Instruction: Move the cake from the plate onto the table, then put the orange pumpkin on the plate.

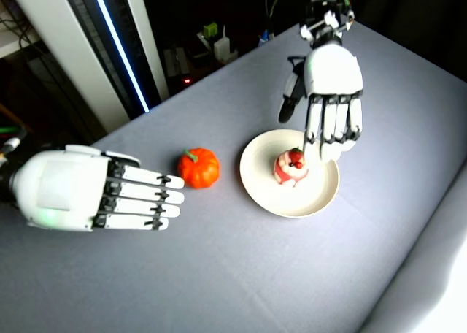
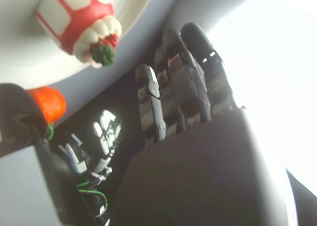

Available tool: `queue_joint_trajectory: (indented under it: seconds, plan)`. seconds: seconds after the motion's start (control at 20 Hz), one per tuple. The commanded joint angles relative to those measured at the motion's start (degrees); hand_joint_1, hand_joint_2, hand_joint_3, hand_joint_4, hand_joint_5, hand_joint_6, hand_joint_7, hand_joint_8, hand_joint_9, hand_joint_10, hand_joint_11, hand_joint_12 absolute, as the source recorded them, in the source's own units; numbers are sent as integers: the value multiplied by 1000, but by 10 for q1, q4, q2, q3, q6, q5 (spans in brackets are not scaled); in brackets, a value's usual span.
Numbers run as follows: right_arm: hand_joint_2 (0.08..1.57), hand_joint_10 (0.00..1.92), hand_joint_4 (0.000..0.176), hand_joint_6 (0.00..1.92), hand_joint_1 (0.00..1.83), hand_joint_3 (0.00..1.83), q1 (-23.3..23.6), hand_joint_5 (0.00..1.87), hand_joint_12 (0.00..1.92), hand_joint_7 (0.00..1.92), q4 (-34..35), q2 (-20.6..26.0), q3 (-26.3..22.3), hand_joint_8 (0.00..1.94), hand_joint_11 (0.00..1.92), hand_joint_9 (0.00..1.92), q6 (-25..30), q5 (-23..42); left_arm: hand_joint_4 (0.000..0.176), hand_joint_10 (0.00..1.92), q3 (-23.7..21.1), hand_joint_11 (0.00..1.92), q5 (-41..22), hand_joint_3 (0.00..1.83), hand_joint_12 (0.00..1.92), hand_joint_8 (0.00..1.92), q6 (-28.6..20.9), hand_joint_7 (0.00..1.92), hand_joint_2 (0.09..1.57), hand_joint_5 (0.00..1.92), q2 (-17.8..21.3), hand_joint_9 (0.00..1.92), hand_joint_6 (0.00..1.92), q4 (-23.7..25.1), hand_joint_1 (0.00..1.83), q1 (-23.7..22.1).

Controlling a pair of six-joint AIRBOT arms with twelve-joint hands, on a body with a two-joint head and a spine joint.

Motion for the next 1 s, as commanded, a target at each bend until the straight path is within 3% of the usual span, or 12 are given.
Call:
queue_joint_trajectory:
  seconds: [0.0,0.1,0.15,0.25,0.5,0.55,0.6,0.65,0.7,0.75,0.8,0.95]
  plan:
    - [1245,48,0,6,736,0,8,774,1077,745,12,-1,3,14,432,811,4,62,151,0,8,34,-40,2,1101,0,1,377,898,366,-10,468,0,1,765,-11]
    - [1248,41,0,7,784,2,18,833,1064,783,-2,-5,5,7,504,866,4,58,147,0,27,86,-26,2,1117,5,1,383,906,368,-35,459,3,1,816,-15]
    - [1204,52,0,968,978,14,21,827,977,860,-5,-7,6,10,629,955,4,57,166,5,34,123,-20,0,1109,2,1,395,895,372,-45,496,1,1,822,-17]
    - [1217,78,0,1258,1022,2,25,791,1010,947,-10,-9,7,27,728,1050,5,57,166,5,52,213,-8,0,1027,0,0,418,891,371,-67,538,0,1,830,-20]
    - [1222,56,0,1284,1013,1,29,781,1007,955,-14,-10,7,13,733,1040,5,57,33,17,71,541,6,2,868,5,-5,664,956,714,-90,737,6,1,1052,-19]
    - [1244,49,56,1350,950,6,29,737,1003,938,-14,-10,7,14,747,1039,5,57,0,33,74,597,7,4,860,14,-5,782,1019,861,-94,843,14,1,1116,-19]
    - [1236,16,0,536,830,3,29,670,948,811,-14,-10,7,2,583,885,6,57,0,156,74,694,7,2,1086,841,-5,990,1066,1068,-96,1052,452,1,1227,-20]
    - [1235,2,0,164,751,1,29,587,914,602,-14,-10,7,0,442,698,6,57,0,142,74,658,6,5,1070,1091,-5,915,1105,1070,-96,1045,726,1,1221,-21]
    - [1240,0,0,41,706,1,29,539,912,500,-14,-10,7,0,375,611,6,57,0,91,75,609,5,0,1060,492,-7,851,1112,1005,-96,1007,902,1,1169,-21]
    - [1245,0,0,11,650,3,31,522,914,450,-14,-10,7,0,365,575,6,57,0,70,75,609,4,0,1056,1015,-10,841,1132,1052,-96,1018,897,1,1213,-21]
    - [1251,0,0,12,617,4,32,544,912,454,-16,-10,6,5,352,567,7,57,0,87,76,643,2,0,1109,1169,-13,861,1125,1072,-98,1085,803,1,1223,-21]
    - [1289,13,0,13,591,7,34,629,928,533,-20,-10,5,17,362,617,10,58,23,37,78,532,-7,2,1065,1083,-20,918,1122,1023,-98,1063,916,-2,1213,-21]
